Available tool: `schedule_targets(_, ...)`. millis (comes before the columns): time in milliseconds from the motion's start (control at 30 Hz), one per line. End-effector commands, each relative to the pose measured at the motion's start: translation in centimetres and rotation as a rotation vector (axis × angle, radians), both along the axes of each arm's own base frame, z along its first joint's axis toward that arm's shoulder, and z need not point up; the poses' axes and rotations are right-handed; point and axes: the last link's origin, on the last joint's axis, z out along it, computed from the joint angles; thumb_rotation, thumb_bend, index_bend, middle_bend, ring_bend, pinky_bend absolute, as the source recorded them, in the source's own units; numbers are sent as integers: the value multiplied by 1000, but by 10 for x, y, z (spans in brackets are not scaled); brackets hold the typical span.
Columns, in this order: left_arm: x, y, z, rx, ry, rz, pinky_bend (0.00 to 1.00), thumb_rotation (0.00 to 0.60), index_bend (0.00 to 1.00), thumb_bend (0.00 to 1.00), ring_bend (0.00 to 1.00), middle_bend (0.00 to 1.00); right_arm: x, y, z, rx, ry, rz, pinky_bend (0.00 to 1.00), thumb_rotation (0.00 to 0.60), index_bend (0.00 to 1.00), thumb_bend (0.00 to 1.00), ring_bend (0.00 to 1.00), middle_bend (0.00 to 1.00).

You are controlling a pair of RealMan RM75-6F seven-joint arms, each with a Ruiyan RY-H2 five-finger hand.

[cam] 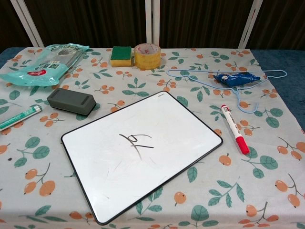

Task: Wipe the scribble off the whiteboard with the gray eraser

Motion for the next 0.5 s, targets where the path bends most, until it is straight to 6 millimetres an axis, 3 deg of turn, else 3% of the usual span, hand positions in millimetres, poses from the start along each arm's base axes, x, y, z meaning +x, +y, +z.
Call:
schedule_targets(33,1,1,0,-1,-4,-5,183,587,153,67,84,119,0,-1,0,-1,0,0,0,600,0,264,0,0)
schedule_targets(500,6,4,0,-20,-4,-19,183,586,154,66,84,119,-2,0,1,-9,-4,-7,0,600,0,264,0,0)
